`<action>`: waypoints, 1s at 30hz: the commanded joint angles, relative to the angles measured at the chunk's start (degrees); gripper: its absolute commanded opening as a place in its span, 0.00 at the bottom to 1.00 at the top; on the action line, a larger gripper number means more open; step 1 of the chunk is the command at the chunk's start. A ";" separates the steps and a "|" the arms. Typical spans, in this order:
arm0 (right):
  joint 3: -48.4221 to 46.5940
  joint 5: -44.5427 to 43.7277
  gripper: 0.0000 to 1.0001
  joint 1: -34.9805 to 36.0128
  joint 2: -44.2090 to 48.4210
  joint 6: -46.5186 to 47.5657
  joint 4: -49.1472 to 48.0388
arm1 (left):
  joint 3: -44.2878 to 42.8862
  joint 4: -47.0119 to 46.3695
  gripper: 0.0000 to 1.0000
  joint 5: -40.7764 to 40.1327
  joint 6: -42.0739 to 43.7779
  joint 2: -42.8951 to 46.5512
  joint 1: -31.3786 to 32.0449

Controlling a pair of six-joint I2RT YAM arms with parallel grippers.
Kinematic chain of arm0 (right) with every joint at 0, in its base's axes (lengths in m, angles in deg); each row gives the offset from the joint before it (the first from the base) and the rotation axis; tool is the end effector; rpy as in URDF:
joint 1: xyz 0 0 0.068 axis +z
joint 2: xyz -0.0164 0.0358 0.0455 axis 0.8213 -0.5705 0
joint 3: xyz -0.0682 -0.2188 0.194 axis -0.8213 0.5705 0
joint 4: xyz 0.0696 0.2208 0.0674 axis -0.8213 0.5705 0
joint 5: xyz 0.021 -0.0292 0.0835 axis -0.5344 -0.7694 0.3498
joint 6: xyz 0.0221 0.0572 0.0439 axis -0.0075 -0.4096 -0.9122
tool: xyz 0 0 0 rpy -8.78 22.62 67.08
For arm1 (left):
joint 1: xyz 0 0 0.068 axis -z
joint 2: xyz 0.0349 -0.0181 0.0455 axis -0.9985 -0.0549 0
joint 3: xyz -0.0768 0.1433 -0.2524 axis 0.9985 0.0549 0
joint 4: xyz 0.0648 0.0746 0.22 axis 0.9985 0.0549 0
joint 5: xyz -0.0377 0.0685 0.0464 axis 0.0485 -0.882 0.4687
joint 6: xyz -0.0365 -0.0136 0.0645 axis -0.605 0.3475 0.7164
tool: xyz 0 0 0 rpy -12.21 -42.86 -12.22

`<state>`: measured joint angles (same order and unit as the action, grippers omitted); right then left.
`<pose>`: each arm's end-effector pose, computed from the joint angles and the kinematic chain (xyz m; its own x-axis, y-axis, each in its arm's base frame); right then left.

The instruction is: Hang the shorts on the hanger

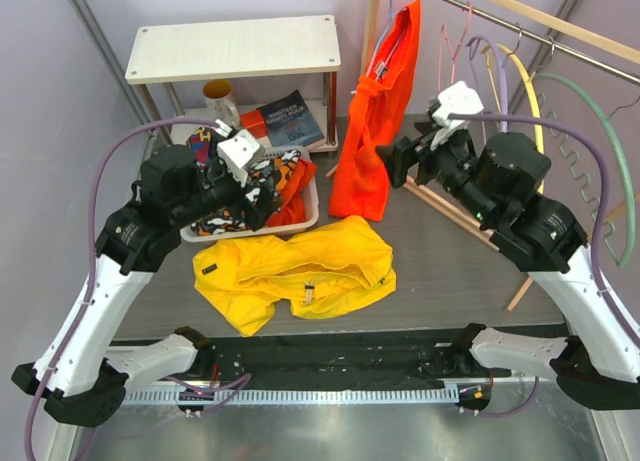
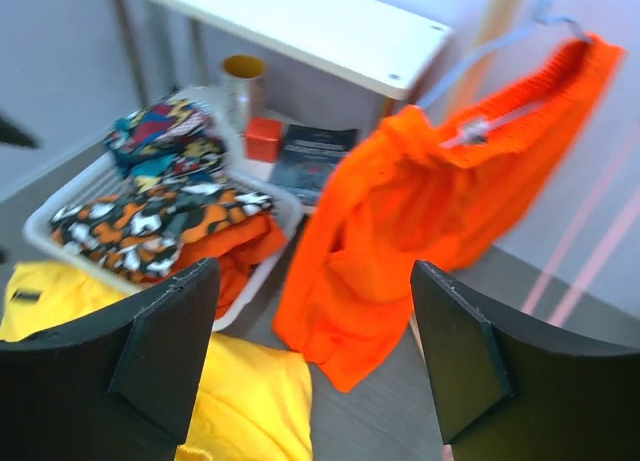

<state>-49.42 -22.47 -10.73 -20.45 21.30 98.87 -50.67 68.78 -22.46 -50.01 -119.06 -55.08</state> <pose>0.1361 0.1192 0.5368 0.0960 -0.1473 -0.9844 -0.5679 0.8041 -0.1757 0.1433 -0.1060 0.4671 -0.1465 0.3017 -0.9421 0.7373 0.6682 0.0994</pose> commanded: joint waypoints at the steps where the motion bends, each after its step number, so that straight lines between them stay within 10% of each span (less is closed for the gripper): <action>1: -1.67 -13.59 0.80 -5.54 1.05 -9.97 -4.26 | -3.50 -5.95 1.00 -1.31 -7.70 -0.35 -1.01; 16: -8.96 -28.03 0.63 -15.30 -8.97 -20.87 1.36 | -5.18 -6.83 1.00 6.87 -12.37 -1.93 -0.92; 30: -4.14 -17.67 0.56 -24.19 -16.09 -24.83 -1.35 | -2.81 -7.54 1.00 9.86 -11.49 0.88 -0.92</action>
<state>-56.09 -45.34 -33.26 -36.10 -1.13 100.97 -53.36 64.30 -14.33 -61.77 -119.57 -55.87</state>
